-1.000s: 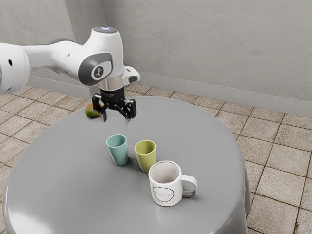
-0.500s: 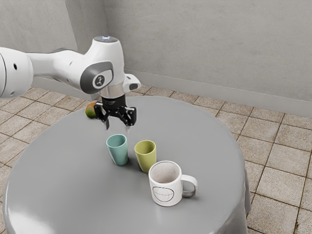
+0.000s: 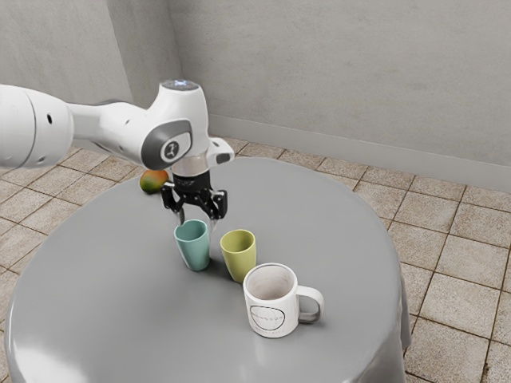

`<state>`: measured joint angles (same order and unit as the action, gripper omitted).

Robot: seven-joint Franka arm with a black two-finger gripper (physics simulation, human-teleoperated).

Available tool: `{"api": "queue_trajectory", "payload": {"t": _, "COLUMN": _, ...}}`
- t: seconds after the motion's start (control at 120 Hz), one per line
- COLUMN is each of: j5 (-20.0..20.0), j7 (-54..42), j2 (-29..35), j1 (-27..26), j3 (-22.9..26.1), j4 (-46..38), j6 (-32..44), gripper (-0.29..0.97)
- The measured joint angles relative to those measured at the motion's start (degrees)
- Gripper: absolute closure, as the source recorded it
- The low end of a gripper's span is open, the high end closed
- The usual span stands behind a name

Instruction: Place the left cup onto the right cup

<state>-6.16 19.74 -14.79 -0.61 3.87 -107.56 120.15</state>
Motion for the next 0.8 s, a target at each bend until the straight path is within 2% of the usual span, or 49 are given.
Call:
{"api": "queue_trajectory", "payload": {"t": 0.625, "j5": 0.0, "j7": -0.8, "j2": -3.2, "j1": 0.8, "j3": 0.0, "j4": 0.0, "j6": 2.9, "gripper": 0.16}}
{"api": "queue_trajectory", "payload": {"t": 0.8, "j5": 0.0, "j7": -0.9, "j2": -3.8, "j1": 1.0, "j3": 0.0, "j4": 0.0, "j6": 3.8, "gripper": 0.25}}
